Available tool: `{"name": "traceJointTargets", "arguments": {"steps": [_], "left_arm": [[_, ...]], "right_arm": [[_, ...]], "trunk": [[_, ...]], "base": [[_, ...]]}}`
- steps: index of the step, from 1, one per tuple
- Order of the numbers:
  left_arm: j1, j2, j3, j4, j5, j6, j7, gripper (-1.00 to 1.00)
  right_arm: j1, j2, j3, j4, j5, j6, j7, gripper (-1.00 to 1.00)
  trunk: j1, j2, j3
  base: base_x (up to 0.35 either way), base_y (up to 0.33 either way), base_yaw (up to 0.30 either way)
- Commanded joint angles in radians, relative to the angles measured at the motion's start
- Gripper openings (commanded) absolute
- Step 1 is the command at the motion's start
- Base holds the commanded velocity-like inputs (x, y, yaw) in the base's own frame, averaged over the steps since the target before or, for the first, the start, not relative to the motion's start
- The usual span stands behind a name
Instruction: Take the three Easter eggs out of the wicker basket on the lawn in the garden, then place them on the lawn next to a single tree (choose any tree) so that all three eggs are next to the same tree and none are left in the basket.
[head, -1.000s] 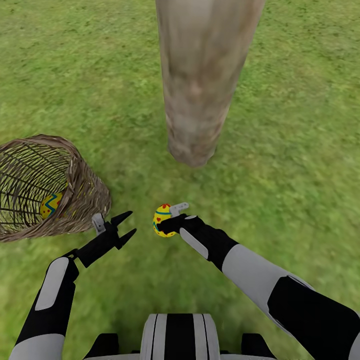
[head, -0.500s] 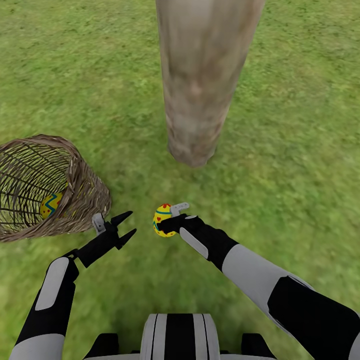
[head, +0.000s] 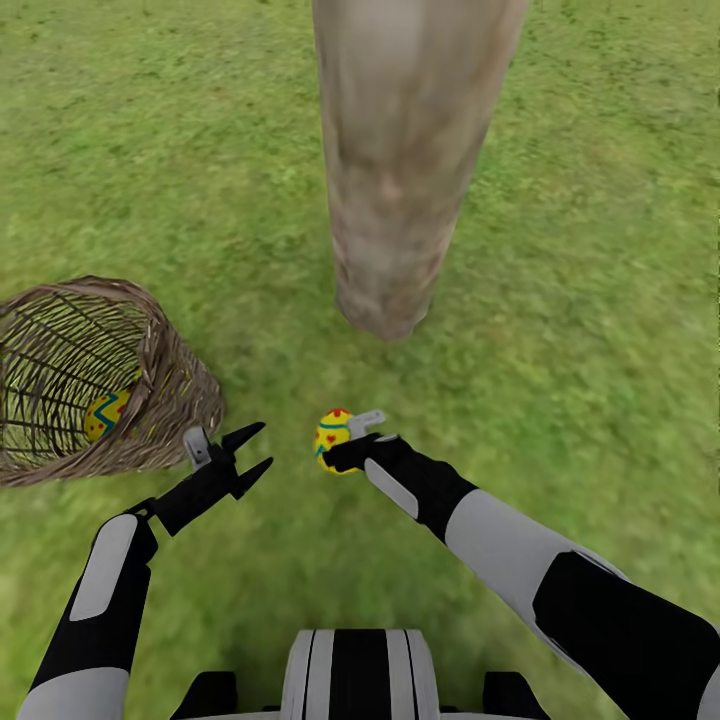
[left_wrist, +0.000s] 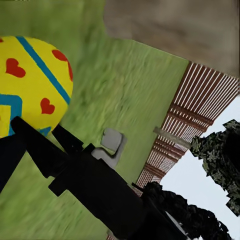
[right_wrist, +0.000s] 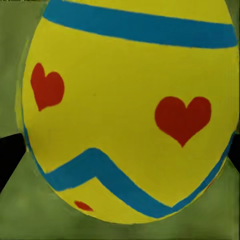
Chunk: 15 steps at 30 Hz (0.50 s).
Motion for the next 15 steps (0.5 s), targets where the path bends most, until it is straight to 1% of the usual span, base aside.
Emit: {"name": "traceJointTargets", "arguments": {"steps": [1, 12, 15], "left_arm": [[-0.001, -0.001, 0.003, 0.001, -0.01, 0.005, -0.009, 1.0], [-0.001, -0.001, 0.003, 0.001, -0.01, 0.005, -0.008, 1.0], [0.0, -0.001, 0.003, 0.001, -0.01, 0.005, -0.009, 1.0]], "right_arm": [[-0.001, 0.0, 0.005, -0.001, -0.01, 0.001, -0.009, 1.0], [-0.001, 0.0, 0.005, -0.007, -0.008, 0.001, -0.007, 1.0], [-0.001, 0.0, 0.004, -0.063, -0.009, 0.003, -0.007, 1.0]], "trunk": [[-0.001, 0.0, 0.003], [-0.005, 0.003, 0.046], [-0.007, 0.003, 0.058]], "base": [[0.0, 0.0, 0.0], [0.0, 0.0, 0.0], [0.0, 0.0, 0.0]]}}
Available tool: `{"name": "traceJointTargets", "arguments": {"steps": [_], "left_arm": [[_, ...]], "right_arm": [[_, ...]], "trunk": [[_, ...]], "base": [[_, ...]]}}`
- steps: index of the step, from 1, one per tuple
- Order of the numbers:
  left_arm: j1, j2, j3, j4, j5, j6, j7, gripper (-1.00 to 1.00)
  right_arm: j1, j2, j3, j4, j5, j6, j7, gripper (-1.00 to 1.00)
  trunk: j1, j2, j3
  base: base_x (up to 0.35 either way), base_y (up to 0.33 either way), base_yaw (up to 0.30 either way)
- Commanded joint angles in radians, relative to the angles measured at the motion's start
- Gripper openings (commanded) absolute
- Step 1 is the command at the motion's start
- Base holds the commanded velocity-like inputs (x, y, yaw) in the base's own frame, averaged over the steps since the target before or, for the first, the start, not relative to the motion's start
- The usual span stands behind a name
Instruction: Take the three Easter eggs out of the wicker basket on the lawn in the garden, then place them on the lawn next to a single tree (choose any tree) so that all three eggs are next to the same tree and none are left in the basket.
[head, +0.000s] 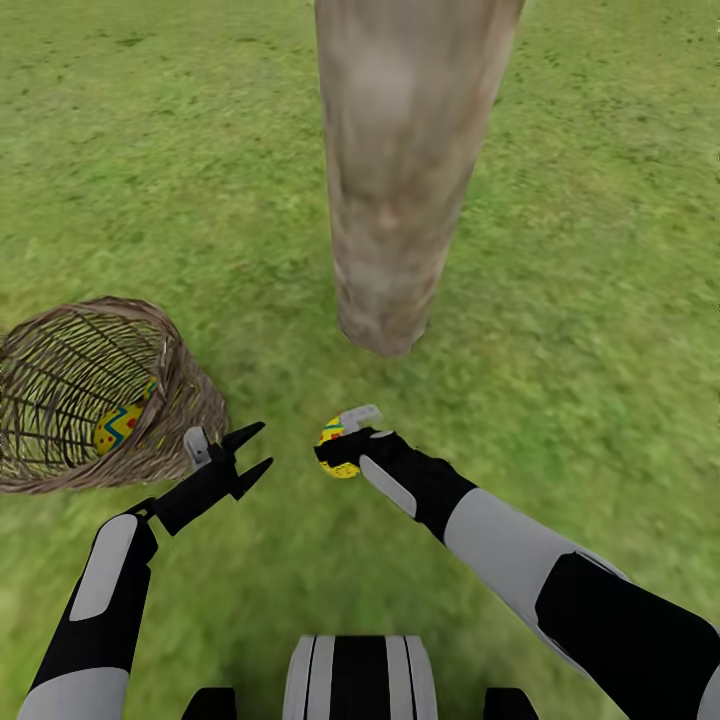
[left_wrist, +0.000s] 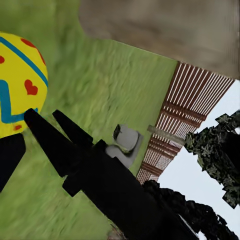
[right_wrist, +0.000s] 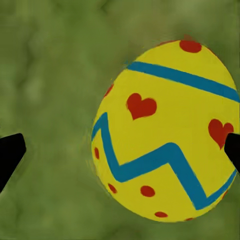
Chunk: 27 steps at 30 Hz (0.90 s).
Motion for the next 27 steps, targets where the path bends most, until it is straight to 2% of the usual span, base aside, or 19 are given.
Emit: {"name": "traceJointTargets", "arguments": {"steps": [1, 6, 8, 12, 14, 17, 20, 22, 23, 25, 27], "left_arm": [[-0.001, -0.001, 0.003, 0.0, -0.01, 0.005, -0.009, 1.0], [-0.001, 0.0, 0.003, 0.0, -0.01, 0.005, -0.007, 1.0], [-0.001, 0.001, 0.003, -0.001, -0.01, 0.005, -0.007, 1.0], [-0.001, 0.005, 0.004, 0.0, -0.01, 0.007, -0.004, 1.0], [-0.001, 0.007, 0.004, 0.0, -0.01, 0.007, -0.003, 1.0], [-0.001, 0.005, 0.004, 0.001, -0.01, 0.008, -0.001, 1.0], [-0.001, 0.004, 0.004, 0.034, -0.01, 0.008, -0.001, 1.0], [-0.001, 0.004, 0.004, 0.039, -0.01, 0.008, -0.001, 1.0], [-0.001, 0.004, 0.004, 0.04, -0.01, 0.008, -0.001, 1.0], [-0.001, 0.004, 0.004, 0.041, -0.01, 0.008, -0.001, 1.0], [-0.001, 0.004, 0.004, 0.041, -0.01, 0.009, -0.001, 1.0]], "right_arm": [[-0.001, 0.0, 0.004, -0.042, -0.01, 0.002, -0.009, 1.0], [0.0, -0.004, 0.003, -0.102, -0.012, 0.008, -0.011, 1.0], [0.0, -0.004, 0.001, -0.104, -0.012, 0.06, -0.009, 1.0], [0.0, -0.006, 0.0, -0.116, -0.012, 0.086, -0.009, 1.0], [0.0, -0.006, -0.007, -0.117, -0.014, 0.173, -0.008, 1.0], [0.0, -0.006, -0.118, -0.117, -0.019, 0.217, -0.007, 1.0], [0.0, -0.007, -0.152, -0.14, -0.017, 0.352, -0.005, 1.0], [0.0, -0.012, -0.158, -0.179, -0.018, 0.395, -0.005, 1.0], [0.001, -0.024, -0.165, -0.19, -0.019, 0.412, -0.004, 1.0], [0.001, -0.043, -0.223, -0.197, -0.048, 0.423, -0.004, 1.0], [0.001, -0.047, -0.24, -0.198, -0.062, 0.425, -0.004, 1.0]], "trunk": [[0.0, 0.0, 0.003], [-0.003, 0.001, 0.023], [-0.004, 0.002, 0.03], [-0.005, 0.003, 0.046], [-0.006, 0.003, 0.054], [-0.008, 0.004, 0.065], [-0.009, 0.004, 0.077], [-0.01, 0.005, 0.085], [-0.01, 0.005, 0.088], [-0.011, 0.006, 0.096], [-0.012, 0.006, 0.104]], "base": [[0.0, 0.0, 0.0], [0.0, 0.0, 0.0], [0.0, 0.0, 0.0], [0.0, 0.0, 0.0], [0.0, 0.0, 0.0], [0.0, 0.0, 0.0], [0.0, 0.0, 0.0], [0.0, 0.0, 0.0], [0.0, 0.0, 0.0], [0.0, 0.0, 0.0], [0.0, 0.0, 0.0]]}}
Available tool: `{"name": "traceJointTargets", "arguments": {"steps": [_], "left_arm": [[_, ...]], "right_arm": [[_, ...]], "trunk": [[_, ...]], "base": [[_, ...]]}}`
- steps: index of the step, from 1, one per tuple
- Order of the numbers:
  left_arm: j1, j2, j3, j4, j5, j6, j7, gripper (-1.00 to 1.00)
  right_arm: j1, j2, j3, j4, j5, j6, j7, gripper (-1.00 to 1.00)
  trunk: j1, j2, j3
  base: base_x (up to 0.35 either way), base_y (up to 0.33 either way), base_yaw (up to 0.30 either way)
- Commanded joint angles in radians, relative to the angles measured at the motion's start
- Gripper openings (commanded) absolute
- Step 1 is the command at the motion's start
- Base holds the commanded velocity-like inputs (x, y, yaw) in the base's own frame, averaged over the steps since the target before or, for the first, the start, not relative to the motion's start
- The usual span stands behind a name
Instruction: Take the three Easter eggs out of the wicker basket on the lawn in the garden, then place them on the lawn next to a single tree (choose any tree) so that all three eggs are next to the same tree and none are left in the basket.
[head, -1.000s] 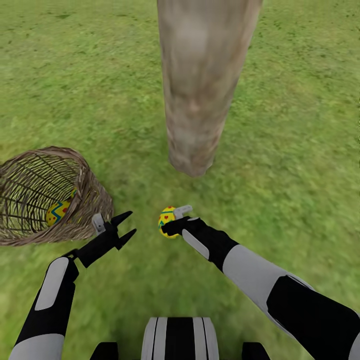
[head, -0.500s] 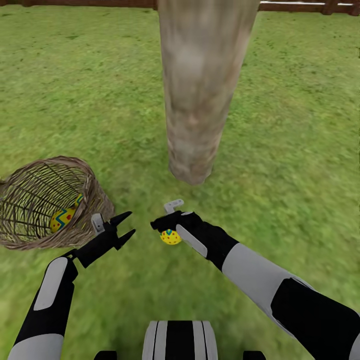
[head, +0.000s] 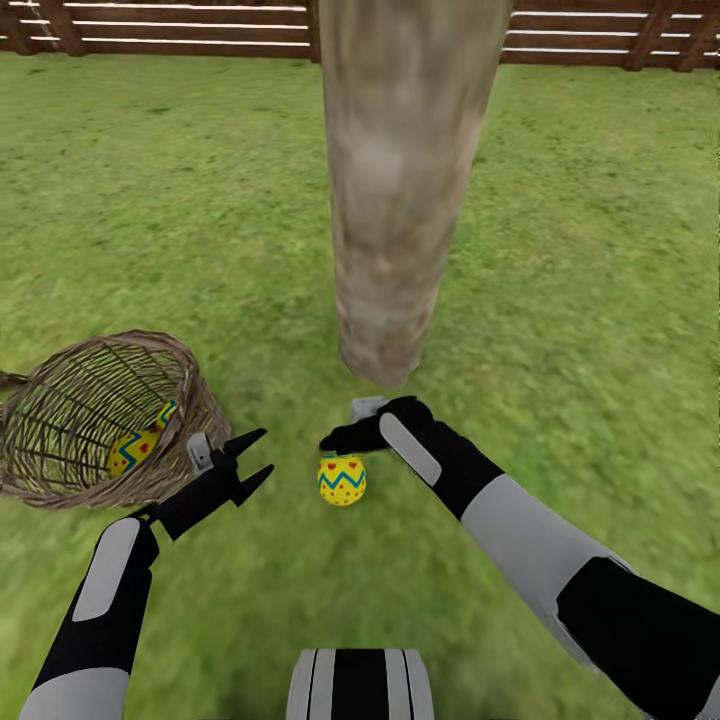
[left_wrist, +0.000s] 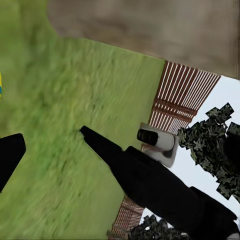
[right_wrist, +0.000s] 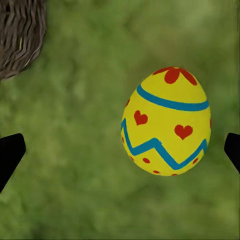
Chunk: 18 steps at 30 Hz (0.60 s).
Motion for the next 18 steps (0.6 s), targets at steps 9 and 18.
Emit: {"name": "traceJointTargets", "arguments": {"steps": [9, 18], "left_arm": [[-0.001, 0.0, 0.002, 0.0, -0.01, 0.005, -0.009, 1.0], [-0.001, 0.001, 0.002, 0.015, -0.009, 0.006, -0.009, 1.0]], "right_arm": [[0.007, -0.025, -0.007, 0.001, -0.015, -0.001, 0.03, 1.0], [0.007, -0.024, -0.007, 0.0, -0.015, 0.0, 0.036, 1.0]], "trunk": [[-0.004, 0.002, 0.034], [-0.008, 0.004, 0.069]], "base": [[0.0, 0.0, 0.0], [-0.06, 0.015, 0.0]]}}
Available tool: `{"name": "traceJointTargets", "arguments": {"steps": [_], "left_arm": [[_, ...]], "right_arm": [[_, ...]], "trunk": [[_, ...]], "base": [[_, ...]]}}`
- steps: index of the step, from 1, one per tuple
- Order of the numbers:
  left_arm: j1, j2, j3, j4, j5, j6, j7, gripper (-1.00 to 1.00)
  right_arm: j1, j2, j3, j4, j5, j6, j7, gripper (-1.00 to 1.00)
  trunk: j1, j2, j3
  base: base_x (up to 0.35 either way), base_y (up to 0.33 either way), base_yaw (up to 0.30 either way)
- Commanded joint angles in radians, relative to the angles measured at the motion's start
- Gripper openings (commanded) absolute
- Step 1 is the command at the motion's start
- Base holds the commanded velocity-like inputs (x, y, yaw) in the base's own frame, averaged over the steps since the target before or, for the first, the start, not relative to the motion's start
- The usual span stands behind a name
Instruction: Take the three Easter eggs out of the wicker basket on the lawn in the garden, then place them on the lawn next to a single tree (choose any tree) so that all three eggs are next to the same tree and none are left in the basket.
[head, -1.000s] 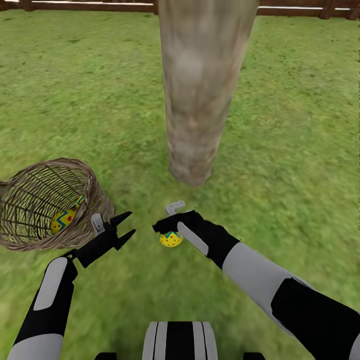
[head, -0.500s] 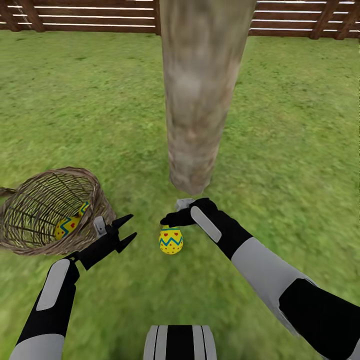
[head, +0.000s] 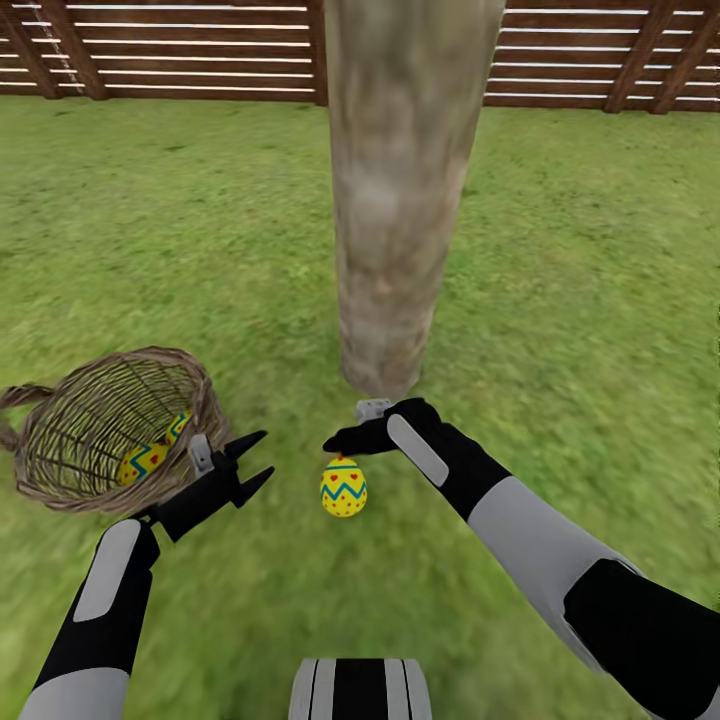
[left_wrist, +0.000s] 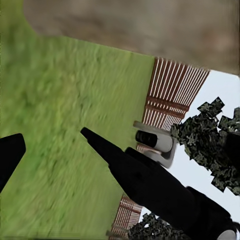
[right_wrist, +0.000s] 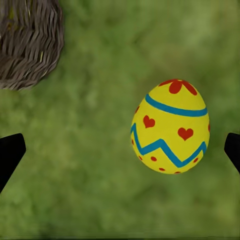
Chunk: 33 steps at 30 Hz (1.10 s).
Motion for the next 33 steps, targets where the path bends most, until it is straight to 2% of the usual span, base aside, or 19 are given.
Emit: {"name": "traceJointTargets", "arguments": {"steps": [1, 11, 25, 33], "left_arm": [[-0.001, 0.0, 0.002, 0.001, -0.01, 0.005, -0.01, 1.0], [-0.001, 0.0, 0.002, 0.004, -0.01, 0.005, -0.01, 1.0], [0.005, 0.0, 0.002, 0.0, -0.01, 0.005, -0.015, 1.0], [0.006, 0.002, 0.002, -0.018, 0.041, 0.005, -0.015, 1.0]], "right_arm": [[-0.001, 0.0, 0.002, -0.001, -0.01, 0.002, -0.01, 1.0], [0.0, 0.002, 0.004, -0.001, -0.011, 0.002, -0.01, 1.0], [0.0, 0.005, 0.004, -0.002, -0.011, 0.001, -0.01, 1.0], [0.0, 0.004, 0.004, -0.002, -0.011, 0.0, -0.01, 1.0]], "trunk": [[-0.001, 0.0, 0.003], [-0.005, 0.002, 0.042], [-0.012, 0.006, 0.096], [-0.015, 0.007, 0.127]], "base": [[-0.273, 0.092, 0.0], [-0.321, 0.163, 0.015], [-0.037, 0.023, 0.271], [0.0, 0.0, 0.291]]}}
